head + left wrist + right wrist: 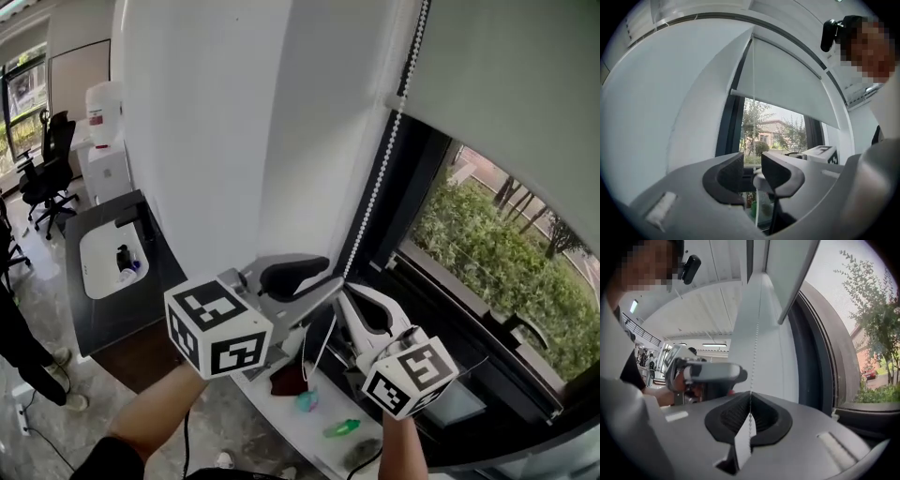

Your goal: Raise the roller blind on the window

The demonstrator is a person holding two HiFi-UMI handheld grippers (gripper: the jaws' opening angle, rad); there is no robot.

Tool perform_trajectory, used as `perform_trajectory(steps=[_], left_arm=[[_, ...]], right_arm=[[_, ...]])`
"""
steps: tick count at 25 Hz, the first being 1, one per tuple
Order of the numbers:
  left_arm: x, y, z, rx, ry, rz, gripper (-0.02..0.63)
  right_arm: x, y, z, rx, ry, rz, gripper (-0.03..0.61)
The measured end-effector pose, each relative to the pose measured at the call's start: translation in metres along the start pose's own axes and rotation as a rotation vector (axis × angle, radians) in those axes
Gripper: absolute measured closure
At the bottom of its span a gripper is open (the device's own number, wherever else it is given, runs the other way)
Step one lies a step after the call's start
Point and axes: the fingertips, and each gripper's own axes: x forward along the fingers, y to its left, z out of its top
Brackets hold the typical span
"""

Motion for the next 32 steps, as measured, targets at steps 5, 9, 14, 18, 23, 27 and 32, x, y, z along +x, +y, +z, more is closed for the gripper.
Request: perform_trajectory(steps=[5, 9, 14, 18, 23, 27, 32], left_arm=[[0.019, -0.004, 0.015, 0.024, -0.003, -0.011, 0.491], [0.027, -0.009, 0.025, 0.043, -0.017, -0.018, 0.495], [0.029, -0.012, 0.03, 0.088, -0.021, -0.004, 0.56], [0.031, -0.011, 0.025, 0.06, -0.013, -0.007, 0.603], [0.024, -0.002, 0.02, 0.048, -0.009, 0.027, 0.604], [0.015, 0.003, 0.003, 0.027, 0.02, 0.025, 0.604], [0.007, -0.004, -0.074, -0.017, 0.168, 0.017, 0.603]], right_arm=[[-0.007, 0.009, -0.027, -0.021, 0.049, -0.012, 0.568], [-0.008, 0.013, -0.046, -0.025, 0.087, -0.015, 0.571], [-0.008, 0.01, -0.073, -0.003, 0.157, -0.016, 0.572], [-0.007, 0.006, -0.077, 0.002, 0.157, -0.035, 0.572], [-0.019, 0.013, -0.067, 0.063, 0.141, 0.062, 0.565], [-0.039, 0.002, -0.013, 0.267, -0.056, 0.132, 0.456], [-0.027, -0.011, 0.052, 0.182, -0.139, 0.08, 0.453]])
